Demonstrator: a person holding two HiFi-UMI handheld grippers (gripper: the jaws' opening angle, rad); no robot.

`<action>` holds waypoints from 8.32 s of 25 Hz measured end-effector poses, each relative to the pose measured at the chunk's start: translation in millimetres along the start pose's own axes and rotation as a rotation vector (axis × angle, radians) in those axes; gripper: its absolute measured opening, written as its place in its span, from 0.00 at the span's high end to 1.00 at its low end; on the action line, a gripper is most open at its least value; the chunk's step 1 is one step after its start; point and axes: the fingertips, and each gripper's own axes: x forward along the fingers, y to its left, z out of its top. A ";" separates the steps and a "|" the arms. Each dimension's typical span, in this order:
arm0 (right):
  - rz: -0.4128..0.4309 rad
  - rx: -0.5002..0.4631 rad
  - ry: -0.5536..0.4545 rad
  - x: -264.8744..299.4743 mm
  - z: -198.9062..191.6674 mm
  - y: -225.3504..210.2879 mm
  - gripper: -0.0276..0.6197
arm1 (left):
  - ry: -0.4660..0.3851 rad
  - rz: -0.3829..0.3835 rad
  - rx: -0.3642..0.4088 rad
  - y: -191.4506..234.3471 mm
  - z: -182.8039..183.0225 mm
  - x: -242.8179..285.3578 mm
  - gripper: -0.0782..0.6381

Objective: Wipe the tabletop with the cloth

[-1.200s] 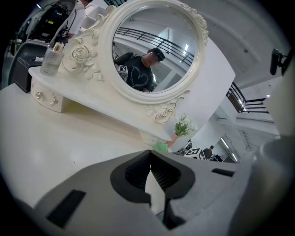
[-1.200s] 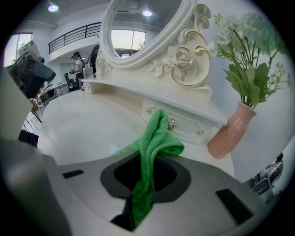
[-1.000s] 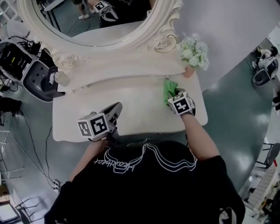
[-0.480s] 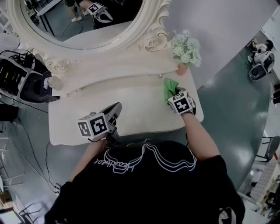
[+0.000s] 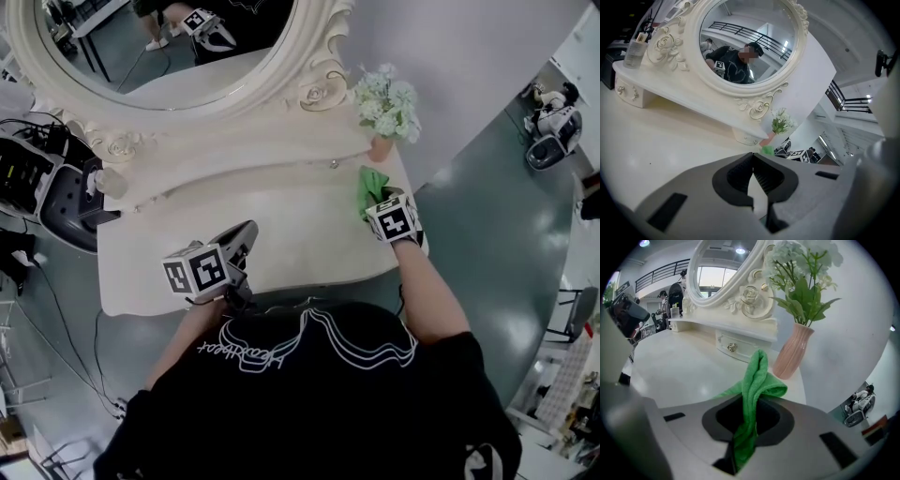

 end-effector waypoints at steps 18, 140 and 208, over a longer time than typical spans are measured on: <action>-0.128 0.127 -0.009 -14.7 -43.3 -87.8 0.87 | 0.057 0.037 -0.034 17.0 -18.6 5.0 0.88; 0.654 -0.214 -0.038 15.2 209.1 684.1 0.87 | -0.198 0.236 -0.236 286.3 -37.9 -410.5 0.88; 0.615 -0.202 -0.069 -7.9 126.3 476.7 0.87 | -0.096 0.249 -0.085 163.3 -39.3 -272.2 0.88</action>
